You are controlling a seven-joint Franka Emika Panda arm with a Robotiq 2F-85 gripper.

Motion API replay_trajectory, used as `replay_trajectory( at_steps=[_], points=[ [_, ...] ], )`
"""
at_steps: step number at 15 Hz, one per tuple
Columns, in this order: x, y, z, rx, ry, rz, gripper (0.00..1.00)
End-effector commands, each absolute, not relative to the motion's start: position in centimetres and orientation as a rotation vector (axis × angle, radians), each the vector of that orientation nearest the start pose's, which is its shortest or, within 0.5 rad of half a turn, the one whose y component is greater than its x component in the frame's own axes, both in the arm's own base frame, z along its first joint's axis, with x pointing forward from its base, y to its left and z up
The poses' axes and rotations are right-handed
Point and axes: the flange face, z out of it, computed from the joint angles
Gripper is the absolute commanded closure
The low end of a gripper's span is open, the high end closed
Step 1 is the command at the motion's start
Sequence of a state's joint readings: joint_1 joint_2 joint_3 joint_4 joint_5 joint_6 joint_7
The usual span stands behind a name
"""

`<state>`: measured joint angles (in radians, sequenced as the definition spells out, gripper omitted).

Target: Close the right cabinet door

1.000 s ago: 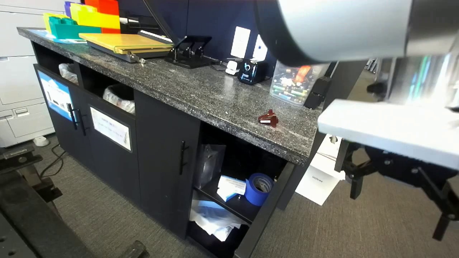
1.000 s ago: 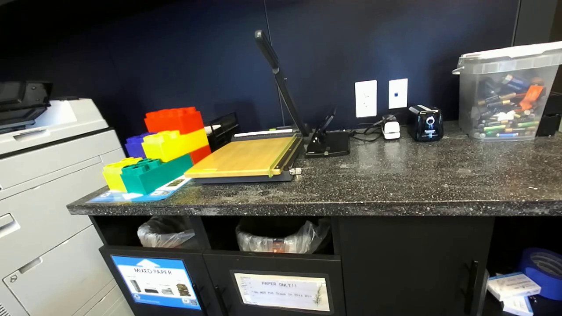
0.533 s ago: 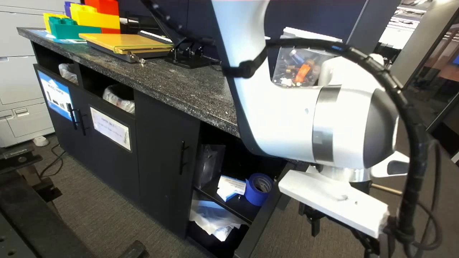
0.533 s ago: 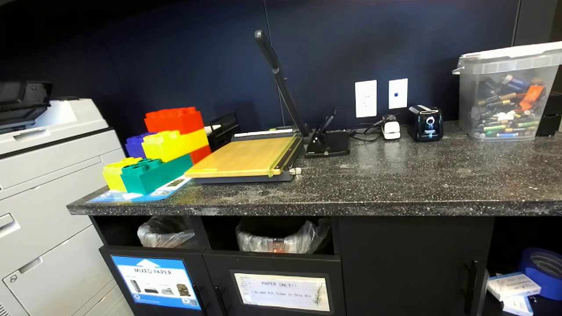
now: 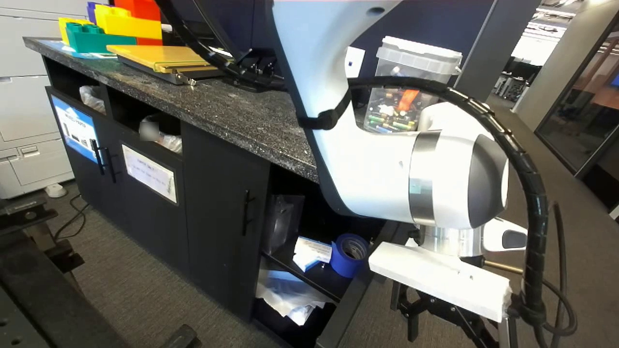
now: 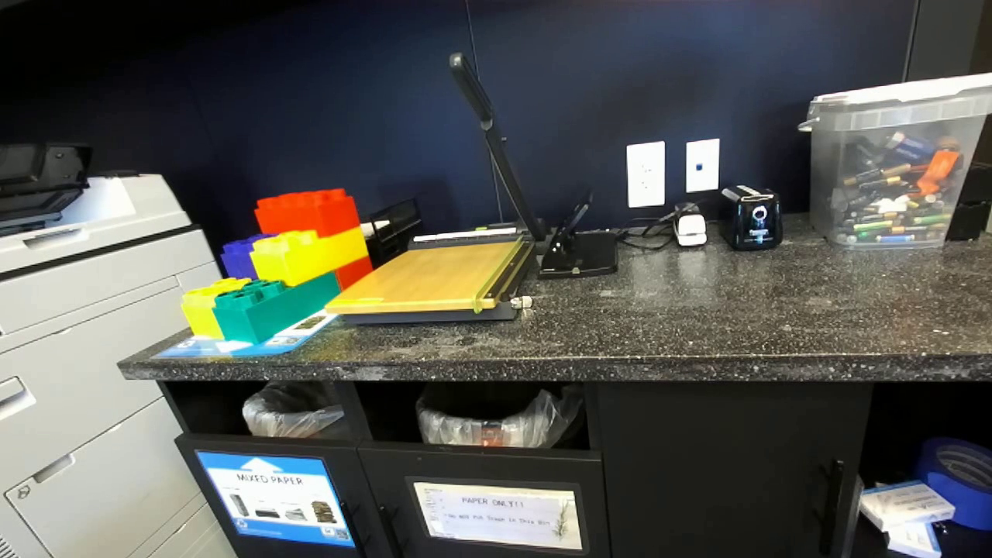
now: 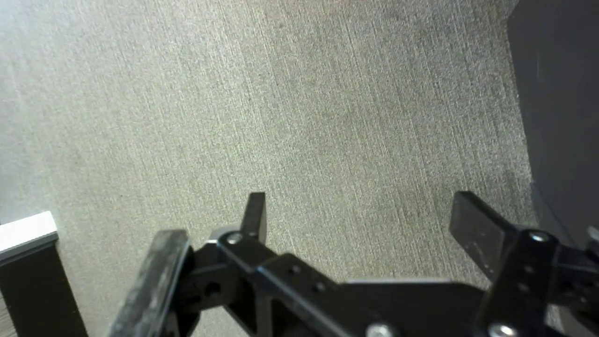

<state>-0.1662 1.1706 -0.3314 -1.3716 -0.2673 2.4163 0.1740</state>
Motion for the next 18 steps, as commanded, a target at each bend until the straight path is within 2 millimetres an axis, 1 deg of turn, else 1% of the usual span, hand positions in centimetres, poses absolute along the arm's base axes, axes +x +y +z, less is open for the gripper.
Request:
replay_trajectory(
  at_steps=[1, 3, 5, 6, 9, 12, 15, 18],
  points=[
    [62.0, -27.4, 2.4, -3.502, 0.319, 0.427, 0.00],
    [61.7, -24.9, 1.5, -3.468, 0.225, 0.426, 0.00],
    [61.5, -22.7, 0.7, -3.445, 0.170, 0.428, 0.00],
    [61.3, -21.1, 0.7, -3.435, 0.145, 0.416, 0.00],
    [61.4, -17.3, 0.7, -3.405, 0.093, 0.366, 0.00],
    [62.1, -13.4, 1.4, -3.373, 0.062, 0.251, 0.00],
    [62.5, -11.0, 2.1, -3.351, 0.027, 0.112, 0.00],
    [62.4, -9.6, 2.5, -3.334, -0.008, -0.056, 0.00]
  ],
)
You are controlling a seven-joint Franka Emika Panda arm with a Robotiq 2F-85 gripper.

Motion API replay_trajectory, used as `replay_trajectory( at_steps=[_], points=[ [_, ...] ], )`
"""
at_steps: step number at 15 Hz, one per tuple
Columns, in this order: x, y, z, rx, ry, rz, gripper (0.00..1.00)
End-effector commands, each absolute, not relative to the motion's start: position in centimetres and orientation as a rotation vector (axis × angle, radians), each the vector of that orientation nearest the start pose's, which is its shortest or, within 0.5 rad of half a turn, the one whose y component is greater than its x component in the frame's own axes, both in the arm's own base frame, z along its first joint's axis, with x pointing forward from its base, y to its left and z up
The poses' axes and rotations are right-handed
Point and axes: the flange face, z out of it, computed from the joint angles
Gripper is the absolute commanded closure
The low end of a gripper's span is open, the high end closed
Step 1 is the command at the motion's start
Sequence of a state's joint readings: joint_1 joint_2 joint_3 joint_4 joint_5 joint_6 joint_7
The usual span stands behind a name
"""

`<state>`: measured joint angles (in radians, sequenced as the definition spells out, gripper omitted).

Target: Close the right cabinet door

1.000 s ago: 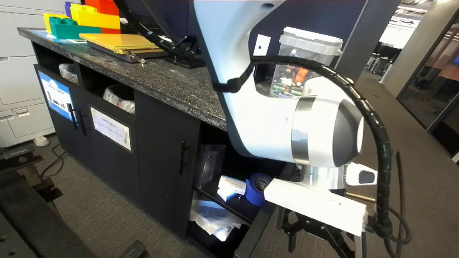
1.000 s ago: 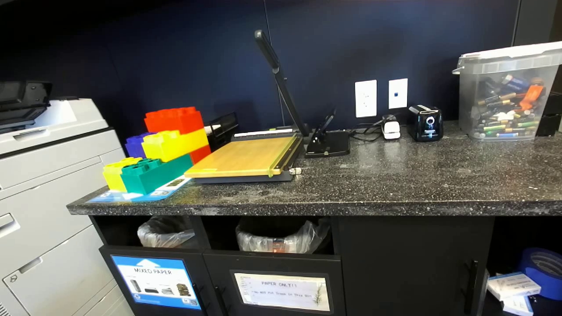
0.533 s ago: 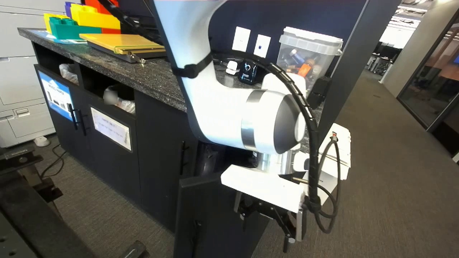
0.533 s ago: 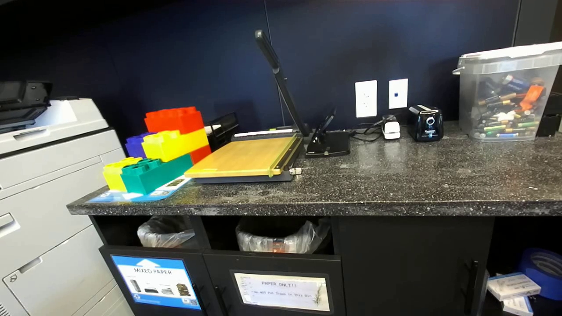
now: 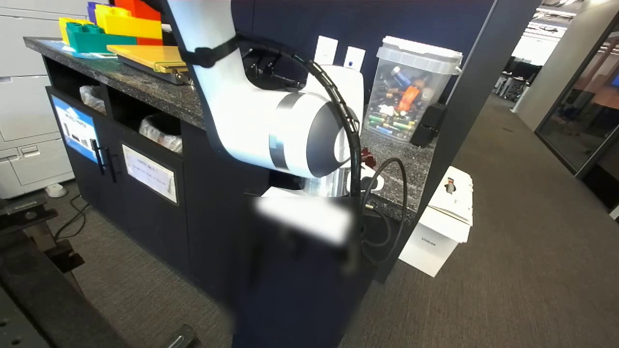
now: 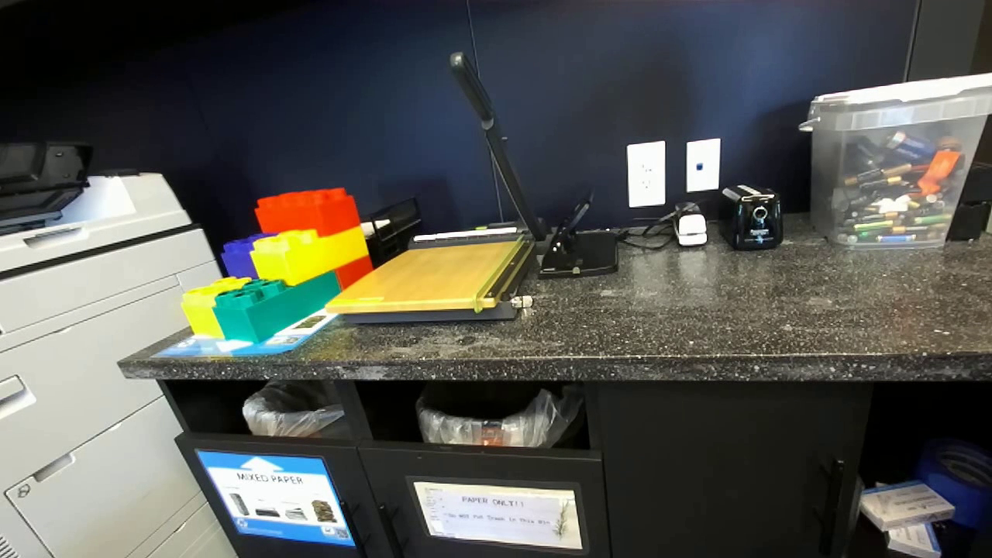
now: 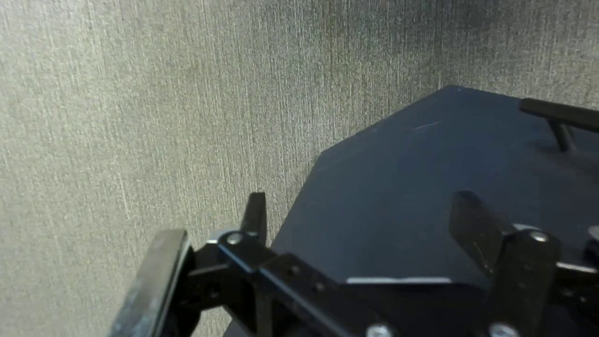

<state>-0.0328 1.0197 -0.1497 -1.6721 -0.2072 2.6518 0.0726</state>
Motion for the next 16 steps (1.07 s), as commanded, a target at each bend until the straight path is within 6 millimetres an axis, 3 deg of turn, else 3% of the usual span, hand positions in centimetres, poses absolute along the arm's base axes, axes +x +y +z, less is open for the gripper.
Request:
replay_trajectory(
  at_steps=[1, 6, 11, 13, 15, 16],
  points=[
    [62.3, -9.4, 2.5, -3.328, -0.015, -0.102, 0.00],
    [62.8, -6.8, 2.8, -3.251, -0.086, -0.470, 0.00],
    [63.9, -3.4, 4.3, -3.165, -0.130, -0.689, 0.00],
    [63.6, -3.0, 4.2, -3.160, -0.159, -0.695, 0.00],
    [62.9, -3.3, 4.2, -3.198, -0.153, -0.596, 0.00],
    [61.6, -4.2, 4.6, -3.249, -0.151, -0.454, 0.00]
  ],
)
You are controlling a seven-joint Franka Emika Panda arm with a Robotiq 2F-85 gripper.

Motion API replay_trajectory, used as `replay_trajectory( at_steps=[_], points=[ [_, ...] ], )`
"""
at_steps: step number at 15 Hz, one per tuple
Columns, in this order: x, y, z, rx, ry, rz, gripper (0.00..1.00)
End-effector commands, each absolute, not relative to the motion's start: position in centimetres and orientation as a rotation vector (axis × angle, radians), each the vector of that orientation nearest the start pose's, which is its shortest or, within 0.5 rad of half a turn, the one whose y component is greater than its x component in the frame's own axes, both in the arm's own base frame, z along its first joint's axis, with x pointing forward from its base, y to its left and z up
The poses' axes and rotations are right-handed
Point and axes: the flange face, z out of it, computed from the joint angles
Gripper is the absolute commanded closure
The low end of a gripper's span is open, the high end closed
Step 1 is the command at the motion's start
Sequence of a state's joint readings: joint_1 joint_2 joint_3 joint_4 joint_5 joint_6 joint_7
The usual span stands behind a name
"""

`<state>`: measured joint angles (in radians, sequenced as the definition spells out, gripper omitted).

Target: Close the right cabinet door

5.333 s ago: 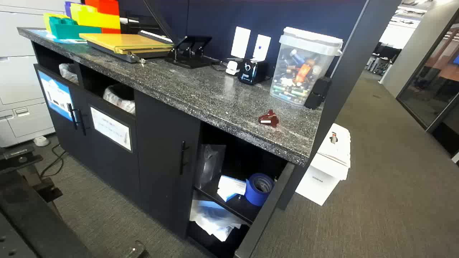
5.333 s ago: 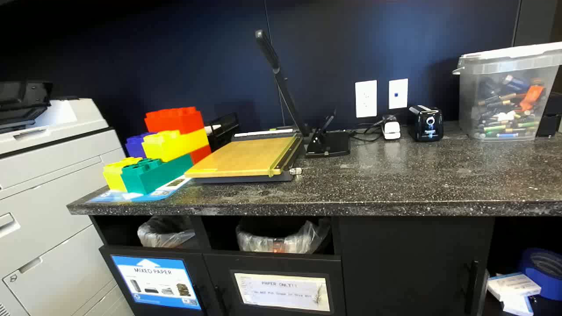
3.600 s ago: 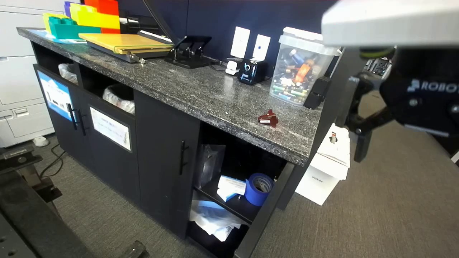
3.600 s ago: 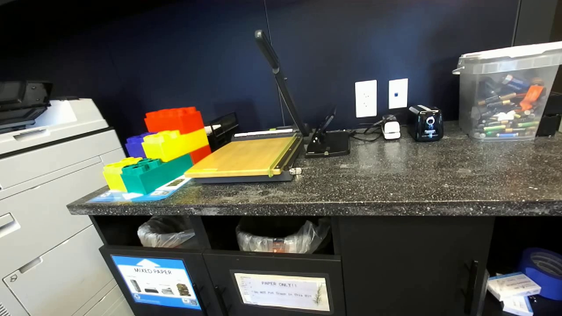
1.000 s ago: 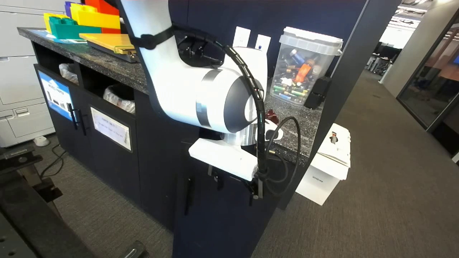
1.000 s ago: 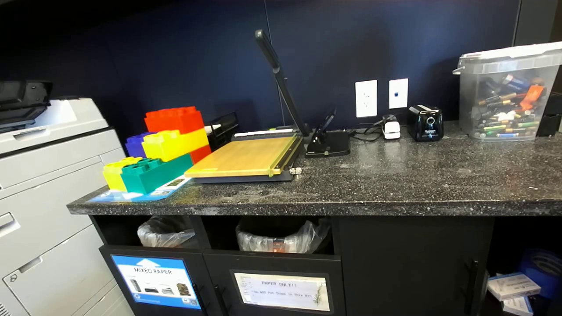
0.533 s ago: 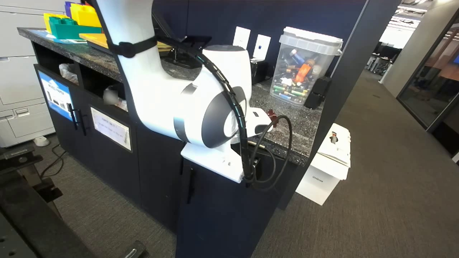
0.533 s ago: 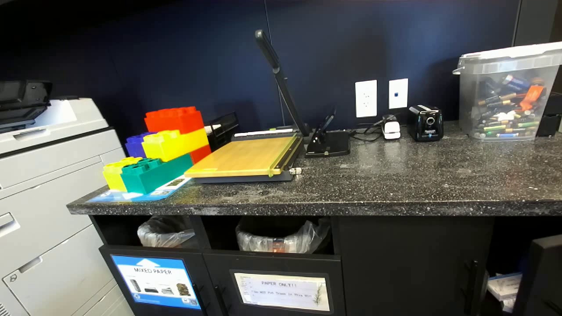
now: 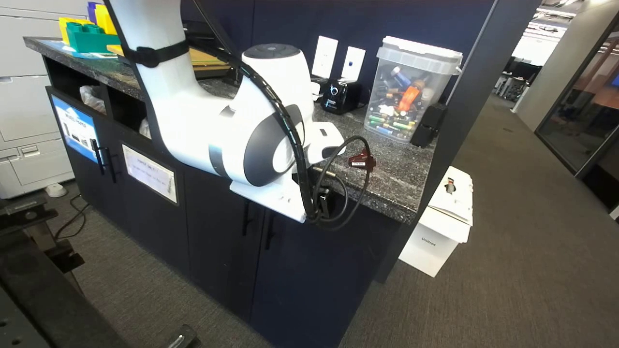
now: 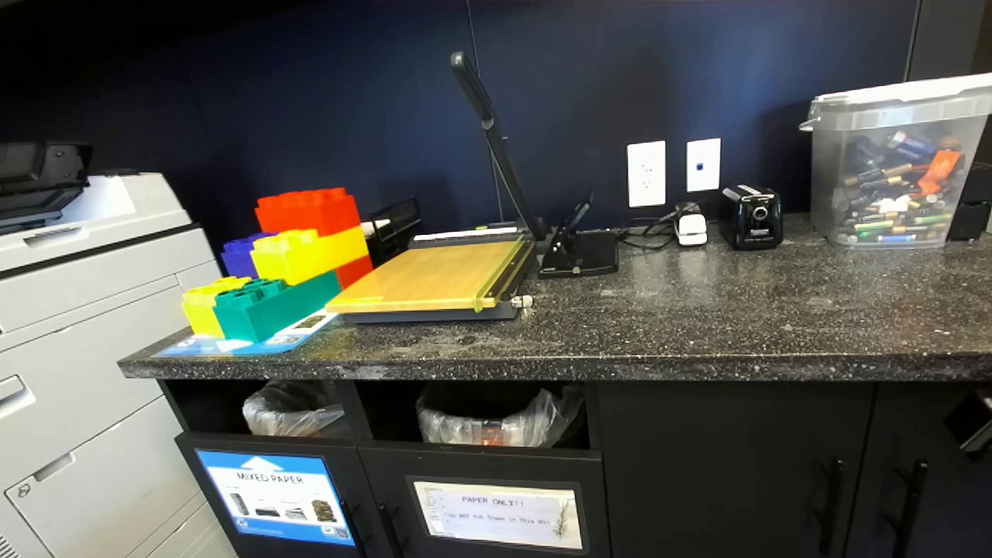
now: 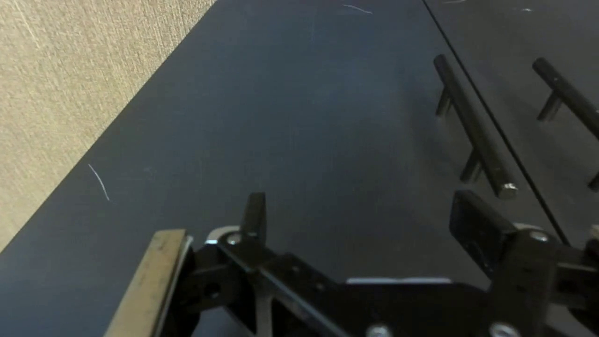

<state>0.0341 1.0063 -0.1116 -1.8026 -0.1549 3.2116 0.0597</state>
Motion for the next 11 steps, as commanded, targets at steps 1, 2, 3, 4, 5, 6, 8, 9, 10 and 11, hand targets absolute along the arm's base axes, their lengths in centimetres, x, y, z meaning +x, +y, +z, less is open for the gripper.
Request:
replay_trajectory(
  at_steps=[1, 2, 3, 4, 5, 6, 8, 9, 10, 11],
  points=[
    [60.6, -4.9, 4.8, -3.278, -0.170, -0.376, 0.00],
    [58.7, -5.9, 5.6, -3.302, -0.181, -0.291, 0.00],
    [57.1, -6.8, 6.3, -3.323, -0.195, -0.209, 0.00],
    [55.7, -7.6, 7.0, -3.331, -0.230, -0.123, 0.00],
    [54.3, -8.3, 8.0, -3.332, -0.276, -0.043, 0.00],
    [53.2, -9.0, 9.1, -3.314, -0.355, 0.020, 0.00],
    [54.9, -9.2, 6.9, -3.331, -0.313, -0.027, 0.00],
    [53.9, -9.7, 8.1, -3.323, -0.352, 0.017, 0.00],
    [53.2, -10.0, 9.1, -3.317, -0.371, 0.038, 0.00],
    [52.8, -10.2, 9.8, -3.312, -0.384, 0.043, 0.00]
  ],
)
